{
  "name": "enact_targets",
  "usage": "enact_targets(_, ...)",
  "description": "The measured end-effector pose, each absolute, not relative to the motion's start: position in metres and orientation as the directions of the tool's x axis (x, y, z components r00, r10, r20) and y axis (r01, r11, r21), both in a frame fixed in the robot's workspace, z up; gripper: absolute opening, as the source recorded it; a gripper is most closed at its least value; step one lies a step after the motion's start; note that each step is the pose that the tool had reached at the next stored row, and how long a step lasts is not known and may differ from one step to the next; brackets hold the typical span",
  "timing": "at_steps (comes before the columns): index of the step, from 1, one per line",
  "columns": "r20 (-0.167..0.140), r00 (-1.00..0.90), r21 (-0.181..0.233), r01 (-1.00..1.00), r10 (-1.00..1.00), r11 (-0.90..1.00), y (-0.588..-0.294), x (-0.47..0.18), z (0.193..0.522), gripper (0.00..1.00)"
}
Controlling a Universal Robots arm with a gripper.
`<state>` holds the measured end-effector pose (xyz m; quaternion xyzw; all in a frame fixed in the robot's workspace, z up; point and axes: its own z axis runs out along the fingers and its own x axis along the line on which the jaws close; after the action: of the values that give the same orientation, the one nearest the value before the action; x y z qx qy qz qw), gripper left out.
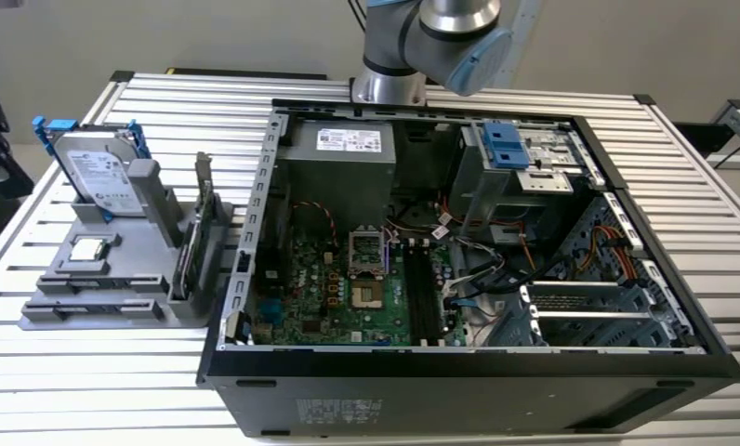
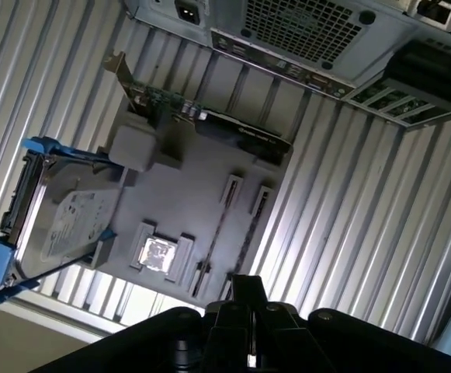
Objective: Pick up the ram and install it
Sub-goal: 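Pick up the ram and move it above insertion slot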
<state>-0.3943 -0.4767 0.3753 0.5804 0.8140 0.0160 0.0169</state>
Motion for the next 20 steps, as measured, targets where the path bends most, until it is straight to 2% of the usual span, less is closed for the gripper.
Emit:
enact_targets(4, -0.007, -0.284, 0.04, 0.958, 0.959, 0.284, -0.4766, -0.3943, 0.3753, 0.0)
enact_targets(9, 0.002, -0.244, 0.008, 0.97, 0.97, 0.244, -0.4767, -0.3943, 0.3752, 0.0)
enact_targets(20, 0.002, -0.125, 0.006, 0.992, 0.992, 0.125, -0.4767, -0.3958, 0.3753, 0.0)
